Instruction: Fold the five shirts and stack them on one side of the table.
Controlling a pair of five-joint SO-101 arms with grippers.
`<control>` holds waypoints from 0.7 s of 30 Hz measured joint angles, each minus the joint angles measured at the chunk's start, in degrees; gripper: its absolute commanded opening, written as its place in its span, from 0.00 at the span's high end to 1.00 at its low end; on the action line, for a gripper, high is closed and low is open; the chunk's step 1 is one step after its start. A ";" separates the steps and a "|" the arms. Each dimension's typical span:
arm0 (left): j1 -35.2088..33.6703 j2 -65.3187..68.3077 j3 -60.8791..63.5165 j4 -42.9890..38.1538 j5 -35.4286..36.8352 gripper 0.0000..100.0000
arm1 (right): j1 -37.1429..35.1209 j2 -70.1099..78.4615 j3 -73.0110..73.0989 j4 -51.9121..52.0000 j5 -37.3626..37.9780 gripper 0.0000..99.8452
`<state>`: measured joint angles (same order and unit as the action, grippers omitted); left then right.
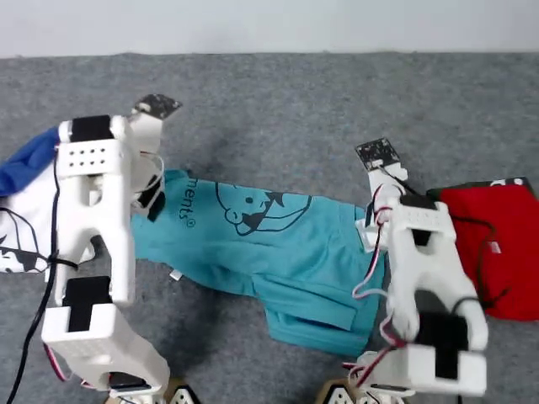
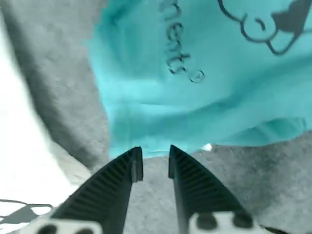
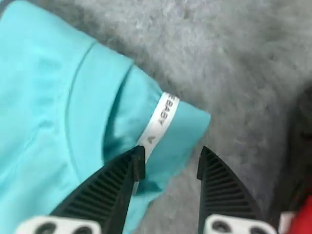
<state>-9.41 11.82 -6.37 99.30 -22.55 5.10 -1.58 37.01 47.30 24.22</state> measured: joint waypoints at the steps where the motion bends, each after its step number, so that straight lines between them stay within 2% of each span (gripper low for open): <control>1: 0.09 0.00 0.70 0.00 0.00 0.90 | 0.00 2.11 -1.23 0.00 0.00 0.83; 5: 0.09 0.00 1.32 0.00 0.00 0.90 | -0.18 8.35 -5.45 0.00 0.00 0.84; 9: 0.09 0.00 1.32 0.00 0.00 0.90 | -0.09 11.34 -8.00 0.09 0.26 1.00; 11: 0.09 0.00 1.32 0.00 0.00 0.90 | 0.18 11.87 -8.88 0.09 2.73 0.97; 15: 0.09 0.00 1.32 0.00 0.00 0.90 | 1.41 12.40 -9.93 0.09 4.92 0.99; 21: 0.09 0.00 1.49 0.00 0.00 0.90 | 7.91 13.71 -16.09 3.25 6.07 0.99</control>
<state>-9.32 11.82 -4.88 99.30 -22.55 13.01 12.13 20.92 50.55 30.29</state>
